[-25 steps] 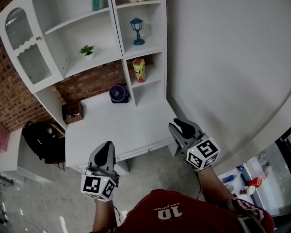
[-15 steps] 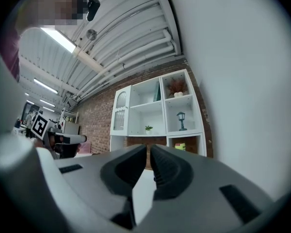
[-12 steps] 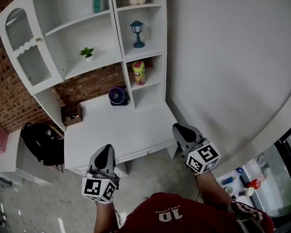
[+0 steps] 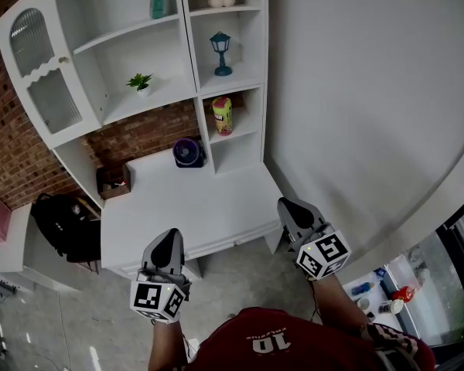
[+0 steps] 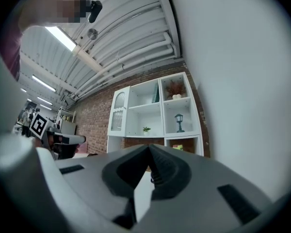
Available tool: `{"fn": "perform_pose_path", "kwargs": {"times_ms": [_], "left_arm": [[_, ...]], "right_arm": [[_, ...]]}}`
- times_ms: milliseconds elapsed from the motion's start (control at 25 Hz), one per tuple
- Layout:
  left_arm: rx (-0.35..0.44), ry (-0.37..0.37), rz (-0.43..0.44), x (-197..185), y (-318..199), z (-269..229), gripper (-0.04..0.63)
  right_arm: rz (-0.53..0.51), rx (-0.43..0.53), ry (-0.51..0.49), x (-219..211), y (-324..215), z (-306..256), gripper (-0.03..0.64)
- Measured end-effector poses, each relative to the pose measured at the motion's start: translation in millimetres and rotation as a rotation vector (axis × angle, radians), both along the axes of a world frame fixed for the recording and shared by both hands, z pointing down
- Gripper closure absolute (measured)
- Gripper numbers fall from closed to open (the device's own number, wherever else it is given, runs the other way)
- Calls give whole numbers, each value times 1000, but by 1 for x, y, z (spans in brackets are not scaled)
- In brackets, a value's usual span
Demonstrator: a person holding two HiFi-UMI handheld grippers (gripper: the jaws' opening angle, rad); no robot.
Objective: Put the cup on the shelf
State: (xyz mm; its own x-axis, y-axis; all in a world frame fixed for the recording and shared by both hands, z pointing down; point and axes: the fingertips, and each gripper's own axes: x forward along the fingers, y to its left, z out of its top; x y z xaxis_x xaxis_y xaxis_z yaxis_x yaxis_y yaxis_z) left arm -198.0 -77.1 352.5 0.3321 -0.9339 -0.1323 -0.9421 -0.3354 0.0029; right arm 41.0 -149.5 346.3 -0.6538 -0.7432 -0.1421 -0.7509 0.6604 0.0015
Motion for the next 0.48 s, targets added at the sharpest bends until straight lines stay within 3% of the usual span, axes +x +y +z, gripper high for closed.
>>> {"fn": "perform_pose_path", "kwargs": {"times_ms": [480], "left_arm": [[11,20,2,-12,4,-2,601]], "right_arm": [[11,-11,24,-10,3,-2,615]]}}
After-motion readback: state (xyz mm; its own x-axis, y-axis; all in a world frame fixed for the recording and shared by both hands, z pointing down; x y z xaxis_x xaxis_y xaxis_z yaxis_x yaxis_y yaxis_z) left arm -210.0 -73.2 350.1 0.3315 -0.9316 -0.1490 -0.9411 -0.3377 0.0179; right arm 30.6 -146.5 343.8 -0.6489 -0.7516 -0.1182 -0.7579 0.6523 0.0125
